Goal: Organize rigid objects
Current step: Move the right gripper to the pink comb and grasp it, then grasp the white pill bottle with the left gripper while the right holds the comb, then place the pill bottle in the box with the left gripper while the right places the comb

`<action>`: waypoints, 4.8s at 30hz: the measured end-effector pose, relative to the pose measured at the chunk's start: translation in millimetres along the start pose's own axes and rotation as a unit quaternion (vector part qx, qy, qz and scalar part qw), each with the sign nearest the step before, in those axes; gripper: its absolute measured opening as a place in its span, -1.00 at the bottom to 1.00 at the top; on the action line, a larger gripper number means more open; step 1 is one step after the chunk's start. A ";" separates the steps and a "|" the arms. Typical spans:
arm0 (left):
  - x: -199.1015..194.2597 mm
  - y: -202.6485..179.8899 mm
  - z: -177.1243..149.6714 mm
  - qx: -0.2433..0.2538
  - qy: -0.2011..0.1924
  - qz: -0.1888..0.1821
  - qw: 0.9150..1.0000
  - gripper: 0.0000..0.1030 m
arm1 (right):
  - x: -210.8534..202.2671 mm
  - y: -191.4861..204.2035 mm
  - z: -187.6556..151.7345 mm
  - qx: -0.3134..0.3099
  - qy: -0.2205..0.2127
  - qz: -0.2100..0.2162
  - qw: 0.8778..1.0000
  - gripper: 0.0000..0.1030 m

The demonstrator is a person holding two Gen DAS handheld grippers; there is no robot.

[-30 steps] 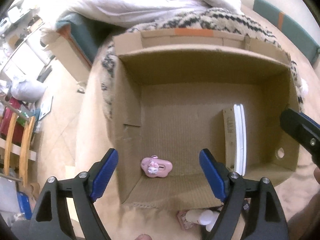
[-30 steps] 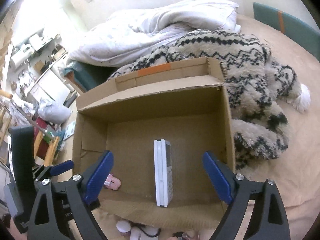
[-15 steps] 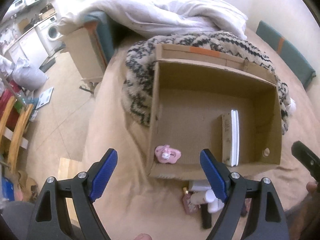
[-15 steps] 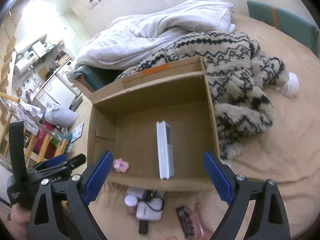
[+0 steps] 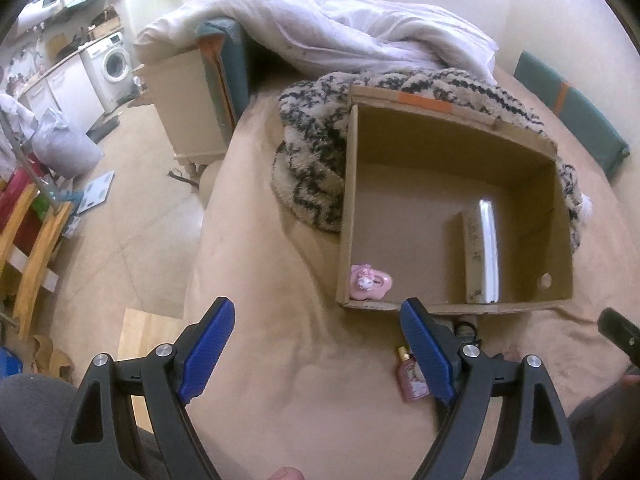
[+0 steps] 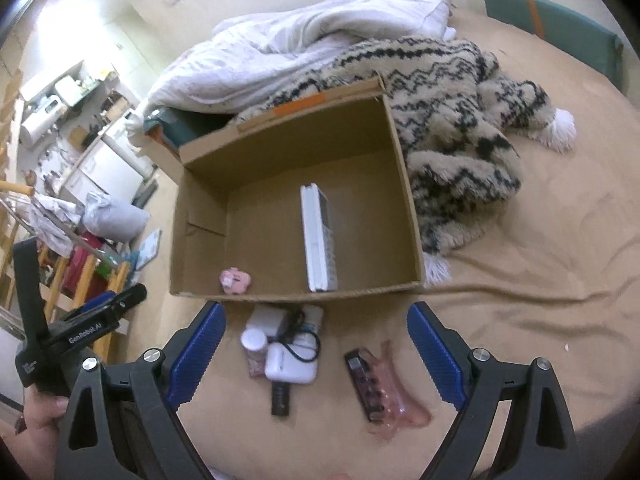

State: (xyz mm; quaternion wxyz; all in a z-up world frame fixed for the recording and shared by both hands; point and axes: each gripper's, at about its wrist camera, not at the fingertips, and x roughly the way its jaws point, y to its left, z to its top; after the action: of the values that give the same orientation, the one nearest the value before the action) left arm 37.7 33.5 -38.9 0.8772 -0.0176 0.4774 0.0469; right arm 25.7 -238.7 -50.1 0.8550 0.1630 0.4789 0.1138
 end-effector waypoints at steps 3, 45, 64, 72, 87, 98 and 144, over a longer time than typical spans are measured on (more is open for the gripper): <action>5.7 4.5 -3.7 -0.013 0.010 -0.008 1.000 0.62 | 5.2 -2.1 0.4 0.004 0.002 -0.005 1.000 0.90; 22.2 24.7 -8.5 -0.051 0.058 -0.014 0.997 0.62 | 86.3 -1.6 -30.8 -0.112 0.191 -0.113 0.969 -0.40; 24.3 -33.3 -21.6 0.038 0.067 -0.069 0.995 0.61 | -5.4 24.4 5.5 -0.098 -0.032 0.005 0.995 -0.40; 49.0 -98.6 -37.2 0.084 0.101 -0.077 0.988 0.36 | 2.6 23.9 7.9 -0.092 -0.030 0.008 0.995 -0.40; 69.0 -116.4 -47.5 0.113 0.104 -0.043 0.987 -0.52 | 1.7 17.5 13.9 -0.071 -0.026 0.026 0.997 -0.40; 47.1 -76.0 -34.9 0.082 0.084 -0.023 0.993 -0.53 | 3.4 20.0 10.8 -0.077 -0.021 0.019 0.997 -0.40; 29.0 -57.4 77.6 0.022 0.004 -0.016 1.000 -0.53 | 50.1 15.0 87.4 -0.092 -0.043 0.006 0.995 -0.40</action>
State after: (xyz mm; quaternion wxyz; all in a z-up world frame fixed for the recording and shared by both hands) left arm 123.9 -15.8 -21.8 0.8764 -0.0062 0.4811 0.0227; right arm 125.7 -222.2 -40.9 0.8856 0.0910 0.4282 0.1554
